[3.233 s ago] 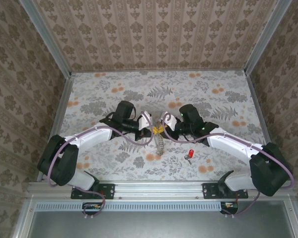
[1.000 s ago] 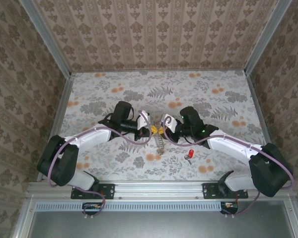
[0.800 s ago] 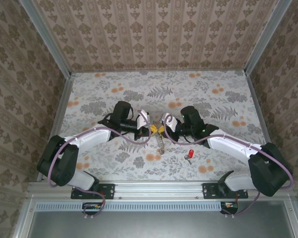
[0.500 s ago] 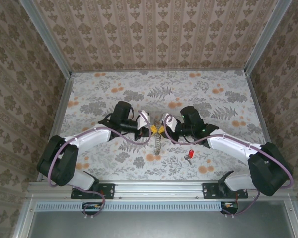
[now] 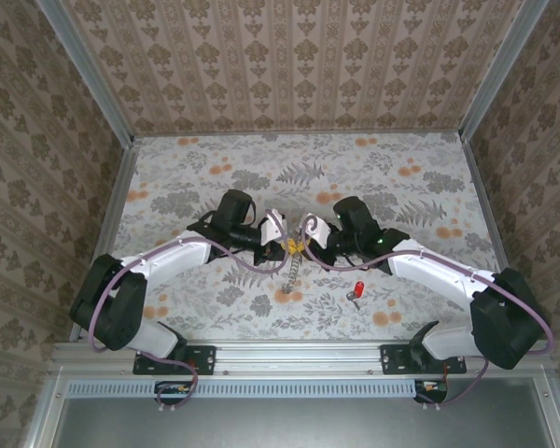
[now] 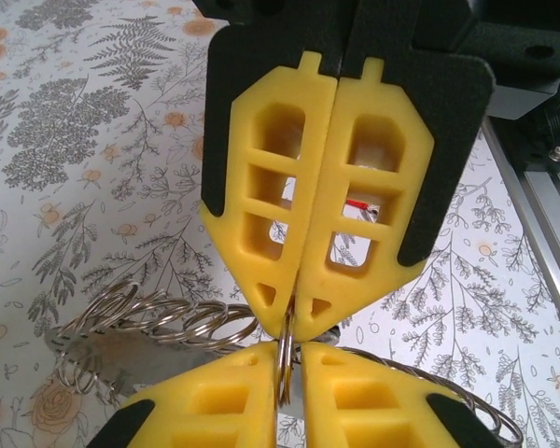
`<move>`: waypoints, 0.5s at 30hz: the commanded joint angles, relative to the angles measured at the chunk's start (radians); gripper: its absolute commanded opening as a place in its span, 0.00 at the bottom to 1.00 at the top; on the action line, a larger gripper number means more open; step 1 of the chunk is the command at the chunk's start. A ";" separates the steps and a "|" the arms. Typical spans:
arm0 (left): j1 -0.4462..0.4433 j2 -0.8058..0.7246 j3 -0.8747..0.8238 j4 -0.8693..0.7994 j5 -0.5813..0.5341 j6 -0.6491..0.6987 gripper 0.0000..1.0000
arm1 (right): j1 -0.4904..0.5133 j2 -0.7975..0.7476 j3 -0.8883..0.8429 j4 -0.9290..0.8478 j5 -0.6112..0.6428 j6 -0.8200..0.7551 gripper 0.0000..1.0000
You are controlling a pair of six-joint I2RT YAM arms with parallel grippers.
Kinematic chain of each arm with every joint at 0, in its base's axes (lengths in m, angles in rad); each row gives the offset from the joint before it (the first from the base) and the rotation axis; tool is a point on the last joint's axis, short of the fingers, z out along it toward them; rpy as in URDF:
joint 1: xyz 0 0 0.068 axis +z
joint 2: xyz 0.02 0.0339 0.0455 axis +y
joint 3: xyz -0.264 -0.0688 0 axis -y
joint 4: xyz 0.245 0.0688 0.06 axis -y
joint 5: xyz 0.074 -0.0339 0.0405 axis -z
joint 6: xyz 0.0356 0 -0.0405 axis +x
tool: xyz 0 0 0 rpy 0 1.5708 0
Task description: Put the keys on the keyring
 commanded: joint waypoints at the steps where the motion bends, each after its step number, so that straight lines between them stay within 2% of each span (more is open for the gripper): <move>1: -0.012 0.014 0.038 -0.034 0.008 0.032 0.08 | 0.017 0.003 0.064 -0.045 0.020 -0.034 0.01; 4: -0.010 0.011 0.039 -0.044 0.004 0.039 0.00 | 0.018 -0.001 0.068 -0.054 0.016 -0.040 0.03; 9: -0.003 -0.007 0.014 0.006 0.047 0.023 0.00 | 0.013 0.001 0.034 -0.025 0.018 -0.045 0.11; 15: 0.014 -0.027 -0.011 0.080 0.123 -0.013 0.00 | -0.003 0.019 -0.004 0.049 -0.048 -0.018 0.16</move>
